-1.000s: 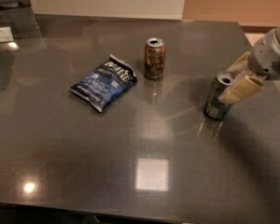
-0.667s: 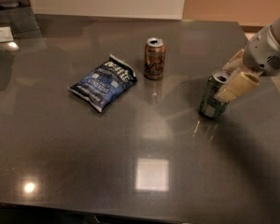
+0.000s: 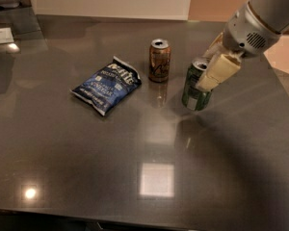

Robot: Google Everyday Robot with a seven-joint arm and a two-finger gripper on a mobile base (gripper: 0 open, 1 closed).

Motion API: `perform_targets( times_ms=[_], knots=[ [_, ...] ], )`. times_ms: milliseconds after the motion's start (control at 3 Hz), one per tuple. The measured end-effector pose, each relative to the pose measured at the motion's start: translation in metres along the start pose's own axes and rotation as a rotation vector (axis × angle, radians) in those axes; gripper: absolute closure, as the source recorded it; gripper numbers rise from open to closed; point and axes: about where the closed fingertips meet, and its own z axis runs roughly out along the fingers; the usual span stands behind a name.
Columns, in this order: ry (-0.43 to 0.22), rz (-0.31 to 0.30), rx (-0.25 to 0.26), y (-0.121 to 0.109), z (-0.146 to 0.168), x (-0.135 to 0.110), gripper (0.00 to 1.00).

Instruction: Move green can near blue chip bag

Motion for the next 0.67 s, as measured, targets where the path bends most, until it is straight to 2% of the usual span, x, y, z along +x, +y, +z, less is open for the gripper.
perform_targets(
  times_ms=[667],
  knots=[
    [-0.046, -0.056, -0.006, 0.001, 0.017, -0.072, 1.00]
  ],
)
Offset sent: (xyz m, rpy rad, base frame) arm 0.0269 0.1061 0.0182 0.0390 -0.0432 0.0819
